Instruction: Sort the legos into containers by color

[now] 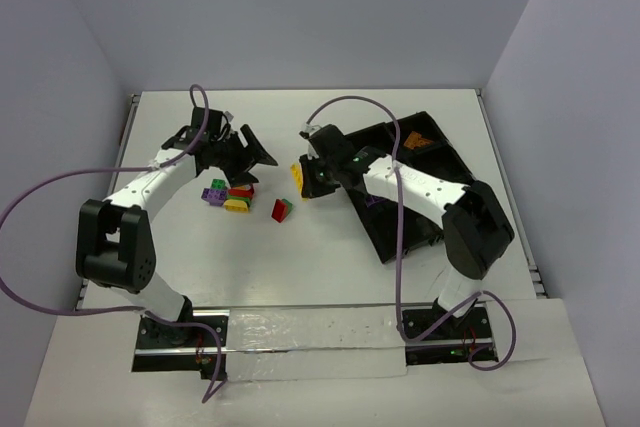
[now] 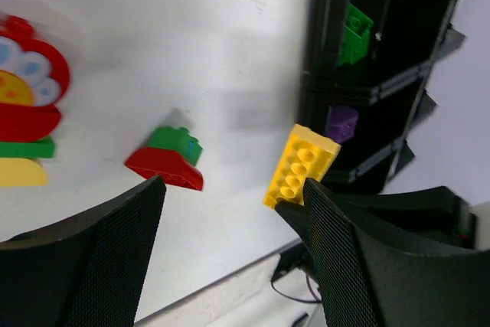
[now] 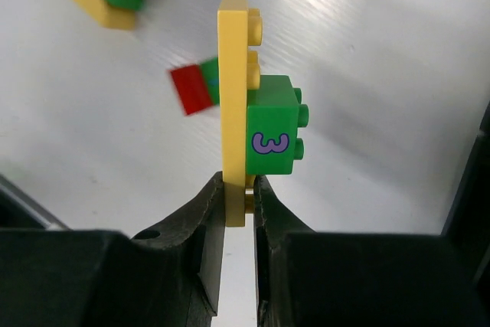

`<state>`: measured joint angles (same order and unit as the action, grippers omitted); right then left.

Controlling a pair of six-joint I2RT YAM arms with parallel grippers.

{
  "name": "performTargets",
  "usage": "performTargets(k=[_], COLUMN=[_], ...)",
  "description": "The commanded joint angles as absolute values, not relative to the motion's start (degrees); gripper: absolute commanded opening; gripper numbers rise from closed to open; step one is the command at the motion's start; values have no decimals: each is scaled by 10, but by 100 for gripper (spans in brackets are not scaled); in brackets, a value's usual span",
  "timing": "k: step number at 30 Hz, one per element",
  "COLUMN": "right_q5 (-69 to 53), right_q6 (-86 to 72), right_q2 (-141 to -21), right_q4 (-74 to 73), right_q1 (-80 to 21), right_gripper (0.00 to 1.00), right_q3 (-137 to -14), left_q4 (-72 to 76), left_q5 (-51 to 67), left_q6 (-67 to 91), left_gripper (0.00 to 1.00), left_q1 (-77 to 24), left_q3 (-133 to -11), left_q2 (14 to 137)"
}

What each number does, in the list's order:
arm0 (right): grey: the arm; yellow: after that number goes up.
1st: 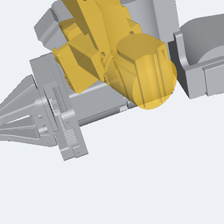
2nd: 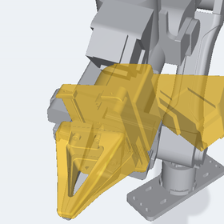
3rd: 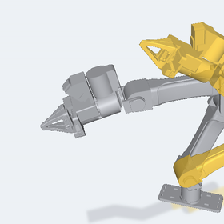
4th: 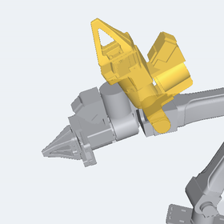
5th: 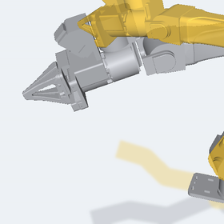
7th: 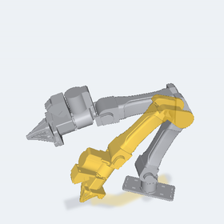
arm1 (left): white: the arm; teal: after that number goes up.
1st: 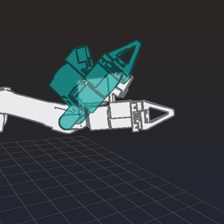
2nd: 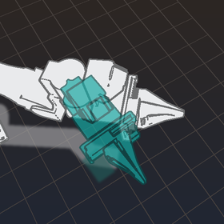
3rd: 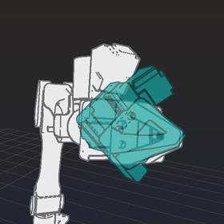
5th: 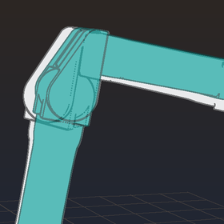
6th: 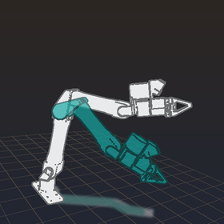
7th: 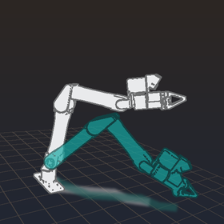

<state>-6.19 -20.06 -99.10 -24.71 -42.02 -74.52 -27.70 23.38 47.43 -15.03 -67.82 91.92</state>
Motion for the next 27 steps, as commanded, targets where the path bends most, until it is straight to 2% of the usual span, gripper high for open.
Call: performTargets(k=[1, 6, 14, 27], right_q5=[-107, -146, -148, -144], right_q6=[-190, -197, -193, -195], right_q2=[-965, -962, -960, -962], right_q4=[-198, -192, -201, -214], right_q1=[-425, -425, -425, -425], right_gripper=[0, 0, 0, 0], right_q3=[-737, -750, -770, -778], left_q4=[-155, -92, -83, -91], left_q5=[346, 400, 407, 370], left_q6=[501, 487, 474, 487], left_gripper=[82, 83, 80, 66], left_q1=[-150, -151, -152, -172], left_q3=[-649, -612, -605, -642], left_q2=[891, 886, 883, 922])
